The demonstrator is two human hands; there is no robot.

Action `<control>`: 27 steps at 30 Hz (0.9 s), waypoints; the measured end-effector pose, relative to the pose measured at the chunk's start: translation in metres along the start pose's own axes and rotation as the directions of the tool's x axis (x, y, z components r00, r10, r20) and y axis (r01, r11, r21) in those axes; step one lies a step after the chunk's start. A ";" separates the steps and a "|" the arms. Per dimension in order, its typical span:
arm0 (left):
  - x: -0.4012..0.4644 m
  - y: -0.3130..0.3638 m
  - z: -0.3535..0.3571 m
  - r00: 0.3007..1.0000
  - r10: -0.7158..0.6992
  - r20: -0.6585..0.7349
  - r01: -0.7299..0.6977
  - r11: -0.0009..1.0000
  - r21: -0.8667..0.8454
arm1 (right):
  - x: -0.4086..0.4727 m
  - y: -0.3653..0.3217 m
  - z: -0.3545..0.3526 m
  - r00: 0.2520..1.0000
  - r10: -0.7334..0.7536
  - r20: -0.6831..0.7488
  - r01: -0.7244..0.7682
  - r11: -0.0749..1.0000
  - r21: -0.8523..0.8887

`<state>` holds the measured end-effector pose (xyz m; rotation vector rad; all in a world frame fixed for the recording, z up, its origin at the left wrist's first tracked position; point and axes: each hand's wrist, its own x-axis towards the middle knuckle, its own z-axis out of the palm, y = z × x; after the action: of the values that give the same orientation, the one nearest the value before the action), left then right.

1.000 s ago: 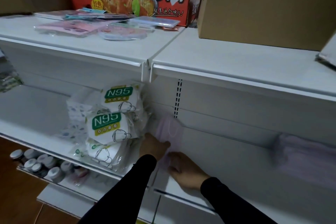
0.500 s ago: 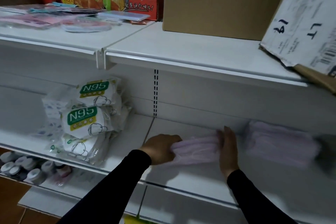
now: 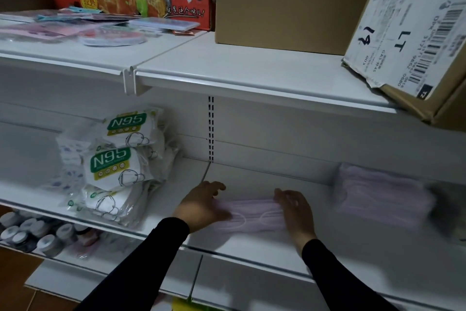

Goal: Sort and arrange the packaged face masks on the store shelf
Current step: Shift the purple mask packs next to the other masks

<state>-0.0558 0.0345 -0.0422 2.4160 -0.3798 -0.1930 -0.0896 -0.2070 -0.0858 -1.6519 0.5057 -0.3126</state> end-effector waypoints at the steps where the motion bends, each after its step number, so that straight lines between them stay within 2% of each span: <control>1: -0.005 -0.008 0.003 0.998 -0.031 -0.058 0.020 0.984 -0.176 | -0.001 -0.001 0.001 1.000 0.002 0.006 -0.002 1.000 -0.003; 3: -0.013 -0.019 0.013 0.986 -0.121 -0.119 0.060 0.904 -0.424 | -0.002 -0.001 0.005 1.000 0.004 -0.009 -0.004 1.000 -0.005; 5: -0.016 -0.021 0.026 0.983 -0.143 -0.115 0.071 0.872 -0.484 | -0.002 -0.002 0.010 0.999 -0.006 -0.042 0.005 1.000 -0.015; 10: -0.008 -0.013 0.037 0.976 -0.134 -0.171 0.038 0.880 -0.473 | -0.007 -0.009 0.007 0.999 -0.046 -0.015 0.046 0.999 -0.009; 13: 0.000 -0.009 0.038 0.991 -0.070 -0.112 0.018 0.911 -0.412 | -0.009 -0.006 -0.014 0.994 -0.090 0.058 0.090 0.996 -0.001; 16: 0.000 -0.006 0.039 0.999 -0.035 -0.040 0.019 0.932 -0.361 | -0.012 0.009 -0.040 0.982 -0.072 0.172 0.075 0.997 -0.012; 22: -0.004 -0.018 0.049 0.983 -0.176 -0.054 0.122 0.842 -0.525 | -0.010 0.024 -0.054 0.977 0.004 0.211 0.000 1.000 -0.021; 24: -0.004 -0.017 0.052 0.979 -0.197 -0.062 0.136 0.842 -0.522 | -0.010 0.025 -0.052 0.977 0.010 0.215 -0.003 0.999 -0.035; 27: -0.001 -0.005 0.054 0.986 -0.155 -0.059 0.113 0.889 -0.444 | -0.012 0.025 -0.055 0.981 -0.004 0.196 0.017 0.998 -0.064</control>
<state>-0.0683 0.0057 -0.0867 1.9925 -0.1077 -0.2027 -0.1299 -0.2513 -0.1009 -1.7283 0.3622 -0.1396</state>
